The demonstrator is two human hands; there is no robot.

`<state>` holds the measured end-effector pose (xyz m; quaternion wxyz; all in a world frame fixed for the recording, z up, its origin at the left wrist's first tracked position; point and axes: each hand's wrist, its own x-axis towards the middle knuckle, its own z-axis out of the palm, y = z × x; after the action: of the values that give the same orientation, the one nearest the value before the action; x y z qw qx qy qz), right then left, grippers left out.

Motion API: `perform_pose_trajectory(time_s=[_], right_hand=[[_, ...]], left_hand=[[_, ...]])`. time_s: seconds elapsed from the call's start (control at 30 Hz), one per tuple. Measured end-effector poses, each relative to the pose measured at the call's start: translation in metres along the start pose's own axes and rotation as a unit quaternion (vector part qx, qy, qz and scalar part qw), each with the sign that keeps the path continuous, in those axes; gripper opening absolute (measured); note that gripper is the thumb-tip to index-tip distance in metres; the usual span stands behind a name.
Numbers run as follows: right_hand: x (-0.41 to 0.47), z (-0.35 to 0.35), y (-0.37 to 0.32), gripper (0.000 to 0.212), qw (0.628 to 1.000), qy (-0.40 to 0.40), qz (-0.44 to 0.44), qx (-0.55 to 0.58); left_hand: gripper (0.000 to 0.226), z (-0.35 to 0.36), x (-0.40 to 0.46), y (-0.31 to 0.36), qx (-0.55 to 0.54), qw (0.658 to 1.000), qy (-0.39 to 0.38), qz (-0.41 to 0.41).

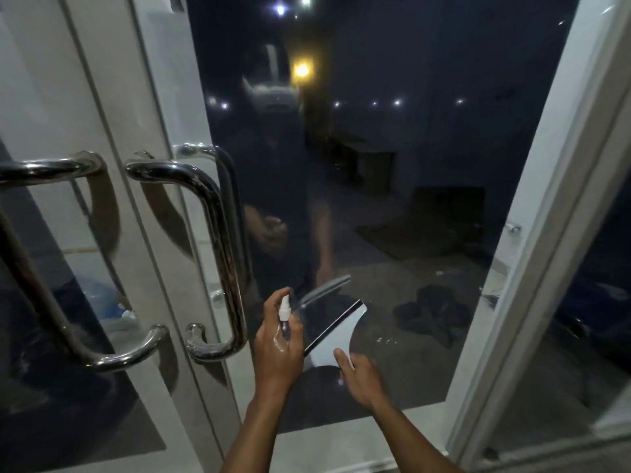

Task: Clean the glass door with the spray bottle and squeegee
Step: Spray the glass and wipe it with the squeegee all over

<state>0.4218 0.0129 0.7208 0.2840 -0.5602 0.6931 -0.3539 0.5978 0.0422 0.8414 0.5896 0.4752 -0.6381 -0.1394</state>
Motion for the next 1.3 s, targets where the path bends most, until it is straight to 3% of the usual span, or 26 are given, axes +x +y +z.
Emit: perform_pose_trajectory(time_s=[0.3,0.47,0.67,0.97,1.3], right_hand=[[-0.017,-0.051,0.068,0.061,0.998,-0.049,0.011,-0.023],[-0.019,-0.092,0.086,0.044,0.998,-0.054,0.033,-0.021],[0.005,-0.163,0.112,0.057,0.999,-0.016,0.025,-0.016],[0.04,-0.23,0.103,0.054,0.998,0.022,-0.048,-0.015],[0.058,-0.239,0.092,0.058,0.997,0.033,-0.063,0.022]], left_hand=[[0.039,0.062,0.021,0.036,0.03,0.999,0.023,0.011],[0.039,0.115,0.037,0.069,0.073,0.994,0.039,0.073],[0.037,0.185,0.055,0.104,0.068,0.994,0.041,0.073],[0.038,0.224,0.057,0.117,0.03,0.997,0.036,0.061],[0.036,0.228,0.059,0.112,0.024,0.997,0.012,0.068]])
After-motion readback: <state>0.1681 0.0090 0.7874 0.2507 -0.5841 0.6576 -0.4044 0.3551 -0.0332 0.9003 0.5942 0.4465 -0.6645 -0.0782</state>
